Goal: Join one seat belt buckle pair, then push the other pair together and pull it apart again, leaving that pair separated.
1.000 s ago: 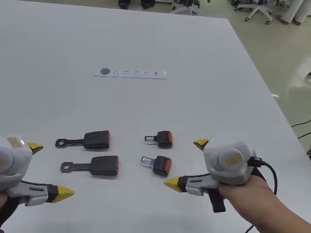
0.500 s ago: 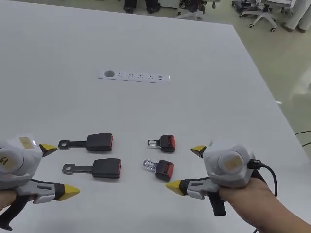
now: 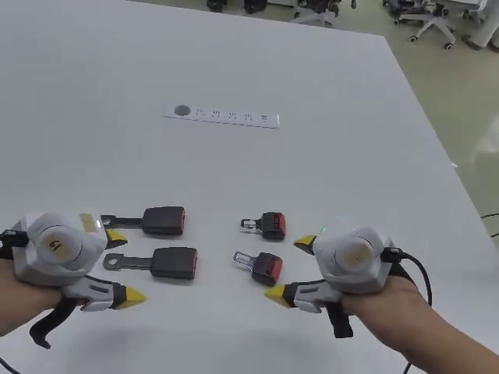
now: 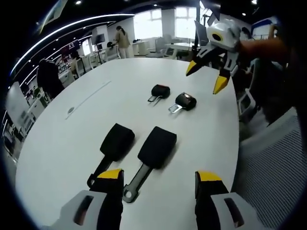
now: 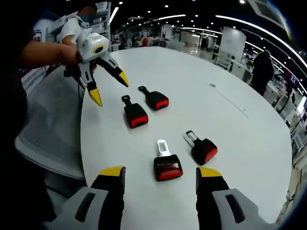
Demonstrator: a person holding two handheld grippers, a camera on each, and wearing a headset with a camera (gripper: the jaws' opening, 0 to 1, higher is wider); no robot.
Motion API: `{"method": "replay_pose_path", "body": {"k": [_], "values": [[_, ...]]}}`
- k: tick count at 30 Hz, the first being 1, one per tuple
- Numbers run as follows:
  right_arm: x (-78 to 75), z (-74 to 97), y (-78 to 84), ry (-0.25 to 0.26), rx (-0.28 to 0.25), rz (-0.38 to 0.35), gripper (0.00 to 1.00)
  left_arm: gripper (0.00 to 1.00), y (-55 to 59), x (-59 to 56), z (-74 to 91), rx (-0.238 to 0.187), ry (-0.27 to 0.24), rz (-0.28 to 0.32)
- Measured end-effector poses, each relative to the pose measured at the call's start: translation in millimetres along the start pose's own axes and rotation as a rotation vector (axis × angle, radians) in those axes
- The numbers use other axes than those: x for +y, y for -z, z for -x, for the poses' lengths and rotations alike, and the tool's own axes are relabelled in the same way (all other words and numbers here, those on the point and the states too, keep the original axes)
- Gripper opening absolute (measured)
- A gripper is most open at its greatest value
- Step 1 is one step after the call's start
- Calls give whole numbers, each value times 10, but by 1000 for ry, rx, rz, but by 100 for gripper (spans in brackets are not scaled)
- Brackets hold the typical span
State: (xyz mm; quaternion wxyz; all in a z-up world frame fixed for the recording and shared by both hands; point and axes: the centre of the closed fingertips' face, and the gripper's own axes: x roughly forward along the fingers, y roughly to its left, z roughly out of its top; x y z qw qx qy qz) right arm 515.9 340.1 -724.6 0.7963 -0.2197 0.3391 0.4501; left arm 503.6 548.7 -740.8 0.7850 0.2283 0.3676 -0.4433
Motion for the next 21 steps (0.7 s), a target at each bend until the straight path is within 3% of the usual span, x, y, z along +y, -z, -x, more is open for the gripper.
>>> {"method": "replay_pose_path", "body": {"k": [6, 13, 15, 21], "values": [[-10, -66, 57, -13, 26, 15, 56, 55, -79, -41, -67, 18, 26, -6], [-31, -127, 69, -30, 46, 39, 52, 52, -115, 6, -169, 46, 38, -71], [-56, -172, 76, -34, 52, 46, 52, 50, -128, 18, -201, 53, 44, -117], [-99, -309, 137, -56, 81, 65, 48, 46, -120, 56, -326, 85, 67, -135]]}}
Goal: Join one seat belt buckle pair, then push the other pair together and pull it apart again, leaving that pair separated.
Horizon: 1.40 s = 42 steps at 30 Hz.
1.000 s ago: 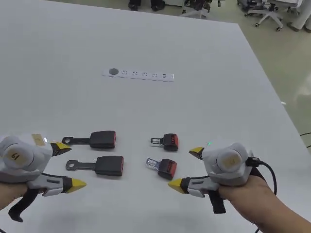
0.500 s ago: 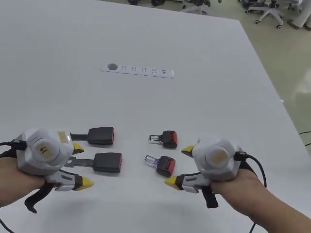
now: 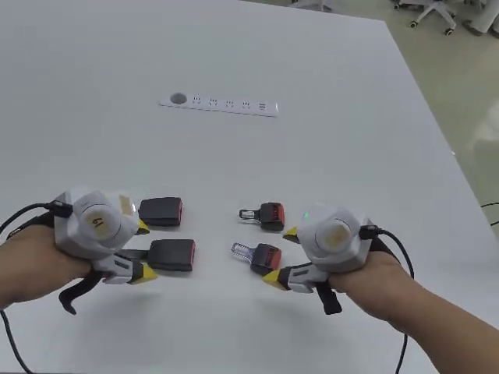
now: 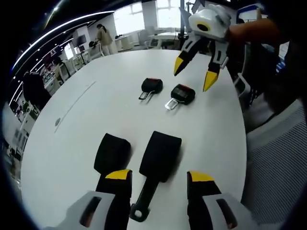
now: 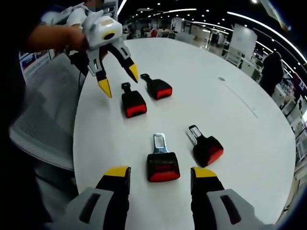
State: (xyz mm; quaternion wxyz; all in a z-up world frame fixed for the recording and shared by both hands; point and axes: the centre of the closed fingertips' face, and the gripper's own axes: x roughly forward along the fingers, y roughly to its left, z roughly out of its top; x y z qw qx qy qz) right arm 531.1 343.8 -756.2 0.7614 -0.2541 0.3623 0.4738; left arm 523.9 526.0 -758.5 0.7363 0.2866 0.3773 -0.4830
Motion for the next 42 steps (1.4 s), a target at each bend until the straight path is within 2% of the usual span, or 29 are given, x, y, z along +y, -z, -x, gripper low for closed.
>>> {"method": "replay_pose_path", "body": {"k": [6, 11, 23, 28, 29, 30, 31, 32, 33, 38, 42], "values": [[11, -85, 41, -33, 30, 27, 43, 43, -25, -20, -100, 29, 30, -37], [-17, -180, 72, -45, 49, 30, 41, 36, -18, 9, -166, 27, 36, -57], [-24, -274, 91, -74, 78, 33, 38, 36, 42, 13, -274, 81, 78, -103], [-13, -308, 151, -103, 108, 40, 33, 36, 65, 28, -318, 94, 85, -123], [-13, -318, 157, -104, 109, 46, 33, 34, 63, 38, -322, 95, 85, -122], [-39, -325, 130, -102, 96, 102, 33, 34, 57, 30, -317, 99, 90, -121], [-40, -333, 139, -108, 100, 122, 33, 34, 53, 23, -322, 99, 92, -119], [-43, -333, 147, -110, 107, 90, 33, 34, 65, 16, -328, 108, 90, -132], [-43, -338, 152, -114, 107, 97, 33, 34, 74, 14, -328, 114, 89, -155], [-32, -336, 149, -151, 84, 150, 33, 33, 81, 11, -340, 108, 97, -166], [-30, -334, 147, -163, 76, 157, 33, 33, 75, -4, -341, 103, 103, -180]]}}
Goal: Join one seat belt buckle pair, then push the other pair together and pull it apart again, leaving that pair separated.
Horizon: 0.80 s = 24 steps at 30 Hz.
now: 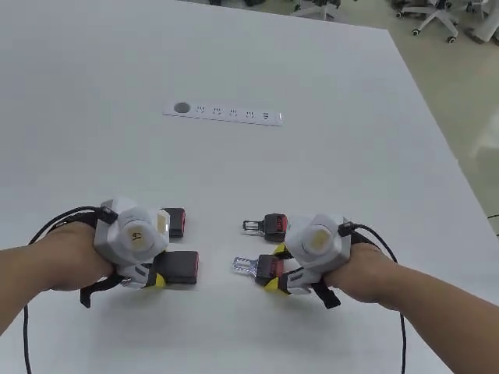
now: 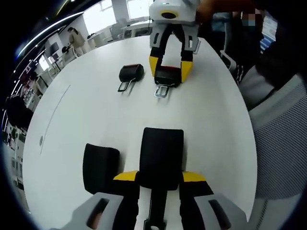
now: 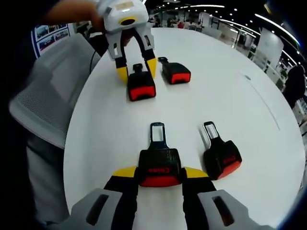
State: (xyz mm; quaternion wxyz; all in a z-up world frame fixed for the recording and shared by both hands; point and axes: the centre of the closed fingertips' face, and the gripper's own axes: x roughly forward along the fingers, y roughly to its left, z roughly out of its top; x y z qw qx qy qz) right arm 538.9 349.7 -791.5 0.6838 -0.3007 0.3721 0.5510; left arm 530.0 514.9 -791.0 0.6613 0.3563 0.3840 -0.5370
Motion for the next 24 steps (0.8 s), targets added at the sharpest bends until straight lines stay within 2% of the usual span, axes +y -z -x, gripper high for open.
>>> {"method": "replay_pose_path", "body": {"k": [6, 11, 24], "values": [[-17, -28, -2, -28, -9, 51, 33, 32, -41, -29, 17, -4, 0, -13], [13, -33, 0, -57, 14, 94, 32, 32, -34, -20, 18, -2, 3, -5], [-8, -61, 1, -68, 35, 119, 33, 32, 7, 22, -11, 1, 9, 4]]}}
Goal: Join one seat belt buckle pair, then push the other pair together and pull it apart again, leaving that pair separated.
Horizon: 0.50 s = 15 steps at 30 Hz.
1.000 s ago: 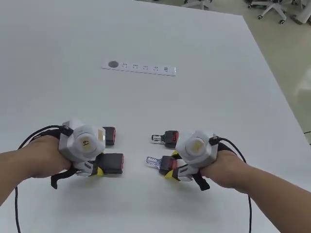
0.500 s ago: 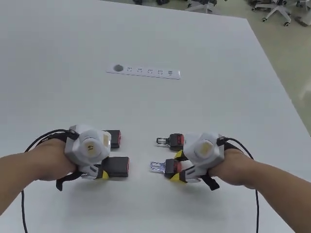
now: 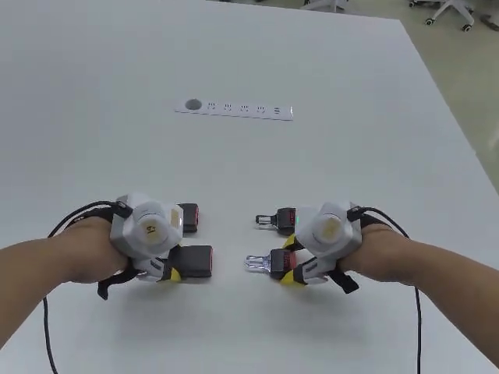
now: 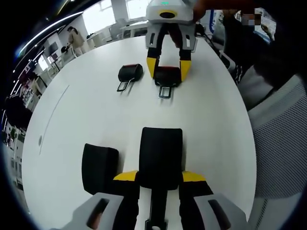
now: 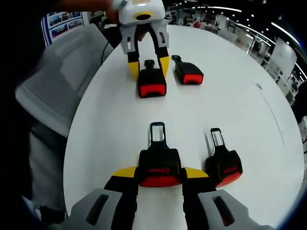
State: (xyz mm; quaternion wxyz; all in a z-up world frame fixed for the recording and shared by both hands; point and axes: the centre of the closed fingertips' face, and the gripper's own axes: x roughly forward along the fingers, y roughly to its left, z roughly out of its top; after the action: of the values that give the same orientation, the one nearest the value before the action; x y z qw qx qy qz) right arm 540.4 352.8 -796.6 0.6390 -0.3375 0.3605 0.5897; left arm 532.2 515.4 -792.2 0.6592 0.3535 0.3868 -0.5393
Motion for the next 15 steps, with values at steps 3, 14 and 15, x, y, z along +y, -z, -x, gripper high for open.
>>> {"method": "replay_pose_path", "body": {"k": [3, 14, 15], "values": [[10, -4, -16, -7, -1, 5, 33, 32, 6, 5, -3, -2, 3, 0], [62, -116, -211, -4, -2, 1, 32, 32, 6, -13, 0, -13, 10, 11], [48, -130, -228, -2, -4, 1, 32, 32, 7, -16, 2, -13, 10, 13]]}}
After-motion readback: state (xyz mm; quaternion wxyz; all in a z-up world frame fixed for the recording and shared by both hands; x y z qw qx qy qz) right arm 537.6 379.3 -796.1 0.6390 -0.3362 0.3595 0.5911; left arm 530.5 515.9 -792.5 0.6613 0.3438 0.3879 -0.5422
